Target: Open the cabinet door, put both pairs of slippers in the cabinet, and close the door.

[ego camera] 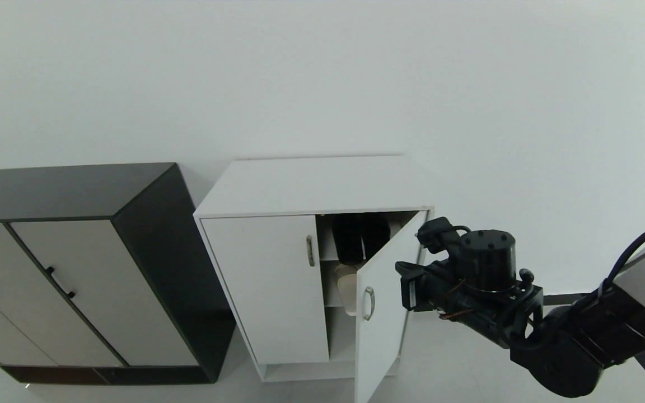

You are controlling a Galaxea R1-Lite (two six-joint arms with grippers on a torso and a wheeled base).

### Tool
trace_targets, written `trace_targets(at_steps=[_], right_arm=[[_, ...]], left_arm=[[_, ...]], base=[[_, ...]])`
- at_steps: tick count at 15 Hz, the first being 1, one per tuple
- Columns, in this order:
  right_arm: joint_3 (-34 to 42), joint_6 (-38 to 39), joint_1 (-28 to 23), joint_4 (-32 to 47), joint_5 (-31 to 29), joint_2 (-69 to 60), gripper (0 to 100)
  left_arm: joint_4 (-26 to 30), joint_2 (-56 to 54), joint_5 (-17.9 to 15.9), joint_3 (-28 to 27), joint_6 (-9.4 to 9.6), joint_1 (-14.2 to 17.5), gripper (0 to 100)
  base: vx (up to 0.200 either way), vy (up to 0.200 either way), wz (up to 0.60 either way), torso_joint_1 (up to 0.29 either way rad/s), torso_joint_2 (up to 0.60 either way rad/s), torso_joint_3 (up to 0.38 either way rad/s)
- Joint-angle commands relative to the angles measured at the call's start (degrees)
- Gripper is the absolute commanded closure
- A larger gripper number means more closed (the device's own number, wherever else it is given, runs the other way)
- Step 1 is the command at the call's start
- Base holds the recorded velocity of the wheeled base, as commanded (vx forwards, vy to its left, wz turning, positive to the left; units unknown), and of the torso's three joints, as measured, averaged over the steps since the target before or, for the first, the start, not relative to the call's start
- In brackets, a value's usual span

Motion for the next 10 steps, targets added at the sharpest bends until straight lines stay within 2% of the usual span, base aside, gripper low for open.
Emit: trace_targets(at_steps=[1,3,4,5,8,10], right_arm=[[5.24,-0.27,-2.82,-5.22,6.81,-0.04,100],[9.29,-2.11,-6.08,-9.09,16.92,0.14,100],[9.73,-2.38,-6.52,-9.53,18.24,0.14,100],[12.1,-4.49,-8.45,-10.94,23.34,0.4,100],[13.15,-6.68,-9.68,-12.25,25.71,2.42,100],[13.77,-6.68,-9.85,-14.63,25.89,3.39,100]], left_arm=[[0.02,-0.01,-0.02,0.0,-0.01,0.02,100],[0.02,-0.01,-0.02,0.0,-0.01,0.02,100],[0.02,-0.01,-0.02,0.0,-0.01,0.02,100],[0.02,-0.01,-0.02,0.0,-0.01,0.02,100],[0.02,-0.01,-0.02,0.0,-0.01,0.02,100],[0.02,-0.01,-0.02,0.0,-0.01,0.02,100]], base=[[0.0,0.0,0.0,0.0,0.0,0.0],[0.0,0.0,0.0,0.0,0.0,0.0],[0.0,0.0,0.0,0.0,0.0,0.0],[0.0,0.0,0.0,0.0,0.0,0.0],[0.0,0.0,0.0,0.0,0.0,0.0],[0.2,0.0,0.0,0.0,0.0,0.002]])
